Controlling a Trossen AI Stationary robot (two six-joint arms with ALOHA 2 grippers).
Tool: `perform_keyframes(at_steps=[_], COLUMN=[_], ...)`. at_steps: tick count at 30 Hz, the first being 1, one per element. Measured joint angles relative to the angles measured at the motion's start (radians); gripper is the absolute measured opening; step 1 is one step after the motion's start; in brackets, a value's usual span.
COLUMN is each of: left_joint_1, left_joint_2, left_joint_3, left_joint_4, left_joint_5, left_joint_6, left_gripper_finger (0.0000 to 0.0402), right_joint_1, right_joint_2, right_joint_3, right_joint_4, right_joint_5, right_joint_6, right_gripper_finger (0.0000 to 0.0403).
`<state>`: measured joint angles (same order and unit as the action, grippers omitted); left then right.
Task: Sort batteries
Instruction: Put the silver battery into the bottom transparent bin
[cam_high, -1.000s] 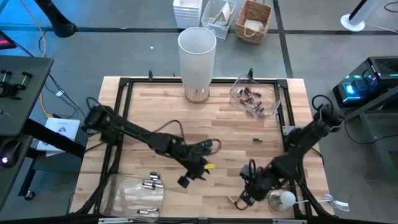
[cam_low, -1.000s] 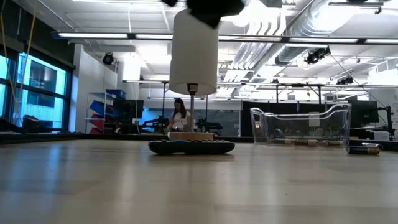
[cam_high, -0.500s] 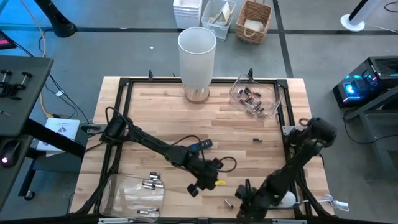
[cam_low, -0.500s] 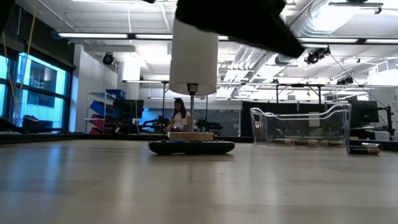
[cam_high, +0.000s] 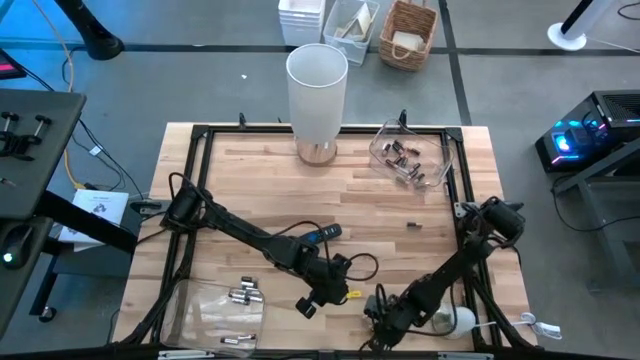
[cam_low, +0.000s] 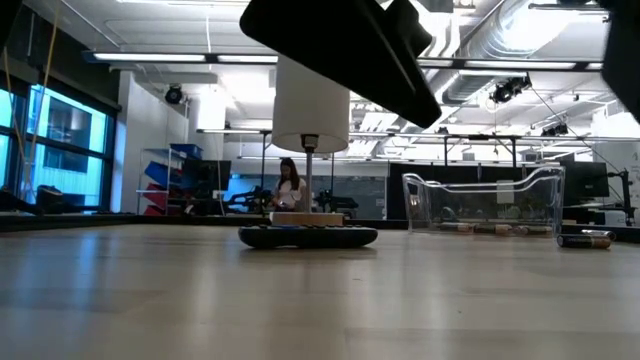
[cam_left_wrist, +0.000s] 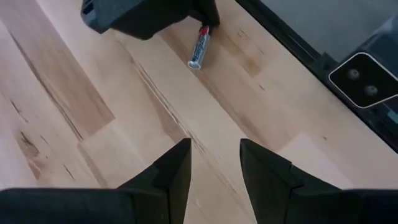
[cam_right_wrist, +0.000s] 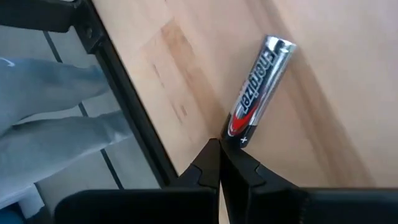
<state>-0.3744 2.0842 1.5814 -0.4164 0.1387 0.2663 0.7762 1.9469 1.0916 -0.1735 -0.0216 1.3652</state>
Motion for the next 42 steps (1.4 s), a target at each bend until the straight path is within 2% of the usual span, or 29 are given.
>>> perform_keyframes(at_steps=[8, 19, 24, 28, 33, 38, 42], left_joint_1=[0.002, 0.015, 0.02, 0.024, 0.053, 0.096, 0.132], left_joint_2=[0.0, 0.0, 0.0, 0.002, 0.002, -0.011, -0.025], left_joint_3=[0.0, -0.001, -0.025, -0.095, -0.179, -0.18, -0.178], left_joint_4=[0.005, -0.012, -0.014, -0.023, 0.073, 0.158, 0.251], left_joint_5=[-0.039, -0.059, -0.059, -0.054, -0.073, -0.11, -0.11], left_joint_6=[0.097, 0.119, 0.076, 0.017, -0.094, -0.158, -0.158], left_gripper_finger=[0.013, 0.0129, 0.0129, 0.0129, 0.0129, 0.0129, 0.0129], right_joint_1=[-0.092, -0.205, -0.204, -0.179, -0.139, -0.095, -0.073], right_joint_2=[-0.001, 0.005, -0.034, -0.104, -0.209, -0.291, -0.336], right_joint_3=[-0.002, 0.041, 0.095, 0.108, 0.11, 0.111, 0.112], right_joint_4=[-0.019, -0.049, -0.16, -0.281, -0.349, -0.398, -0.451], right_joint_5=[-0.01, 0.128, 0.155, 0.189, 0.279, 0.416, 0.474], right_joint_6=[-0.162, -0.335, -0.375, -0.351, -0.262, -0.16, -0.107], right_gripper_finger=[0.0, 0.0, 0.0, 0.0, 0.0, 0.0, 0.0])
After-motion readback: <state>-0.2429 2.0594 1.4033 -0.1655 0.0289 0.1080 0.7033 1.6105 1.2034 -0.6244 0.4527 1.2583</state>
